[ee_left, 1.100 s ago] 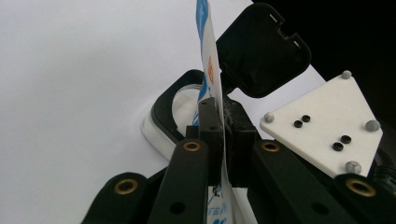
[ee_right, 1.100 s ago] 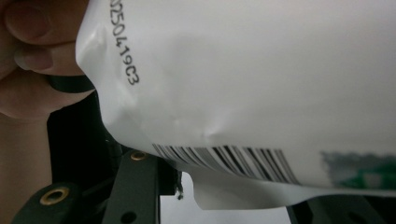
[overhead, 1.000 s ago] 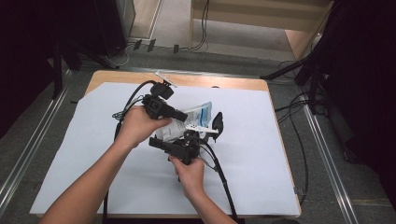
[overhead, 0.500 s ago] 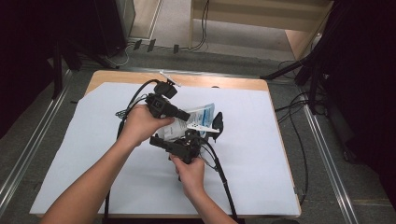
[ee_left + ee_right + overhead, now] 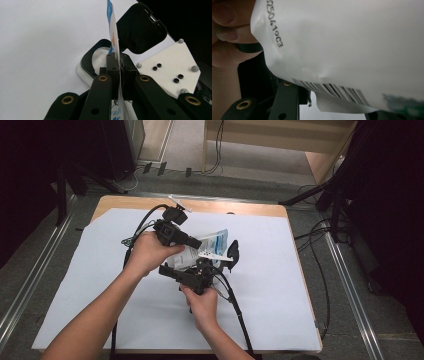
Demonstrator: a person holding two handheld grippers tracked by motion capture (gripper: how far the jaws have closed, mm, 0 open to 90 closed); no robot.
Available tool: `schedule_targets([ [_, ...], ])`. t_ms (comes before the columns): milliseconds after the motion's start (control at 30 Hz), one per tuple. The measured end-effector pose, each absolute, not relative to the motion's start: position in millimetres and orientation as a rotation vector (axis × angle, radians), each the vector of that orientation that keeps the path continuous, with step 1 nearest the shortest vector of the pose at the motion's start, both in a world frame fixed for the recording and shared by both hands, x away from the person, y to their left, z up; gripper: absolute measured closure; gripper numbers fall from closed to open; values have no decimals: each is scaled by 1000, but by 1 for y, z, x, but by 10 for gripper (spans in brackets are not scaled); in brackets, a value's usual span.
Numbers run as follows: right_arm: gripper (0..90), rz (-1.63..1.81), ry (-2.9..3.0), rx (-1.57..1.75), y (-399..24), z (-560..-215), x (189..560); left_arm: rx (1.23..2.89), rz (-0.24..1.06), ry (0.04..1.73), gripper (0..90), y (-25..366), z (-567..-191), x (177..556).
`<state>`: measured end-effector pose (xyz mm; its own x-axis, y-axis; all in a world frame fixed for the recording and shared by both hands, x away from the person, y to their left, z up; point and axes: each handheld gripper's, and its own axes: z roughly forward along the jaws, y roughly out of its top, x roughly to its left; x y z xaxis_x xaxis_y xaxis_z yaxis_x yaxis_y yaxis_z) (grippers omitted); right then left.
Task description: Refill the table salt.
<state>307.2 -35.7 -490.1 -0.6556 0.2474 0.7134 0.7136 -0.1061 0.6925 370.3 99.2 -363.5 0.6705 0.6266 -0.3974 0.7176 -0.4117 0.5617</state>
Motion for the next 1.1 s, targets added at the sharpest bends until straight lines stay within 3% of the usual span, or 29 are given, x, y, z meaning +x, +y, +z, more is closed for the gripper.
schedule_targets([
  [500, 620, -1802, -1851, -1064, -37, -491, 308, 2152, -169, 1032, 893, 100, -364, 371],
  [800, 555, -1786, -1878, -1080, -38, -492, 306, 2157, -163, 1038, 896, 104, -364, 370],
  [1100, 625, -1782, -1887, -1078, -39, -491, 304, 2154, -162, 1042, 895, 103, -365, 370],
])
